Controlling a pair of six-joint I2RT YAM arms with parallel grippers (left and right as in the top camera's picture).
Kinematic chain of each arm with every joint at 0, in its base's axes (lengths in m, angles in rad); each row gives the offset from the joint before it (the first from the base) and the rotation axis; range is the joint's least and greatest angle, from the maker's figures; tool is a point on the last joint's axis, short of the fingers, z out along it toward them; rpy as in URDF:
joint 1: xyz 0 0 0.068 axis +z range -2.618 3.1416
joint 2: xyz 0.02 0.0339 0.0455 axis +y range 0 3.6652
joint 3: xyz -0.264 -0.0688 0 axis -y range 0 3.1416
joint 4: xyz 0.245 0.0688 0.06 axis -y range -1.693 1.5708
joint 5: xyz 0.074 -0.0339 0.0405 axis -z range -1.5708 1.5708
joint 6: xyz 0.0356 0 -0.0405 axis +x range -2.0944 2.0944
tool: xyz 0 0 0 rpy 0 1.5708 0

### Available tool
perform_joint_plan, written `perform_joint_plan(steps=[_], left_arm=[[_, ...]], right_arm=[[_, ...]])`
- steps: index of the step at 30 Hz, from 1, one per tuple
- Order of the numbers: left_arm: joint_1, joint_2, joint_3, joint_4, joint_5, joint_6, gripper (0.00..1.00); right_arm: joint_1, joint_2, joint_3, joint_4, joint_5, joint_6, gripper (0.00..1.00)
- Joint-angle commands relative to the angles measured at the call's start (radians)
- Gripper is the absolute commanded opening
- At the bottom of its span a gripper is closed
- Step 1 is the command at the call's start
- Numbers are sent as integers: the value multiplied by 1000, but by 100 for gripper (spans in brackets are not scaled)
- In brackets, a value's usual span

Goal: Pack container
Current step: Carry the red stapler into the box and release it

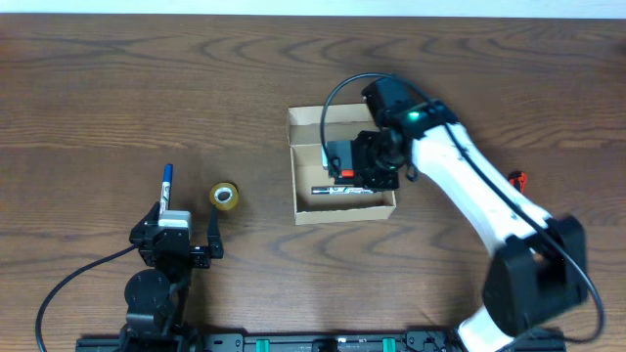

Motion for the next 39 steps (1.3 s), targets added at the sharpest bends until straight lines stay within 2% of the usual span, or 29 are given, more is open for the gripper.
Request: perform_joint_plan(steps=[1, 14, 15, 16, 17, 22, 24, 28, 30, 32, 34, 36, 38, 39], left_arm=[[6, -6, -27, -11, 0, 3, 95], [6, -6, -27, -11, 0, 3, 95], [6, -6, -27, -11, 0, 3, 95], [6, -6, -27, -11, 0, 3, 95], [6, -6, -27, -11, 0, 3, 95], [6, -6, -27, -11, 0, 3, 95], [6, -6, -27, -11, 0, 3, 95], [6, -6, -27, -11, 0, 3, 95], [6, -6, -27, -11, 0, 3, 95], [6, -6, -27, -11, 0, 3, 95], [6, -6, -27, -11, 0, 3, 95], [6, -6, -27, -11, 0, 3, 95], [6, -6, -27, -10, 0, 3, 95], [6, -6, -27, -11, 0, 3, 95]], right_arm=[[22, 60, -1, 18, 3, -20, 1], [27, 234, -1, 45, -2, -15, 2], [27, 240, -1, 43, -2, -7, 4], [27, 244, -1, 42, -3, 5, 13], [28, 244, -1, 43, -2, 19, 27], [28, 218, 6, 42, -2, 35, 30], [28, 188, 27, 31, -1, 75, 32], [25, 113, 103, -7, 10, 228, 47], [18, 72, 147, -28, 11, 304, 62], [6, 33, 188, -49, 20, 385, 68], [-10, -2, 210, -62, 46, 447, 69], [-33, -35, 217, -62, 103, 495, 60], [-65, -58, 217, -47, 174, 568, 61], [-91, -68, 217, -29, 243, 653, 61]])
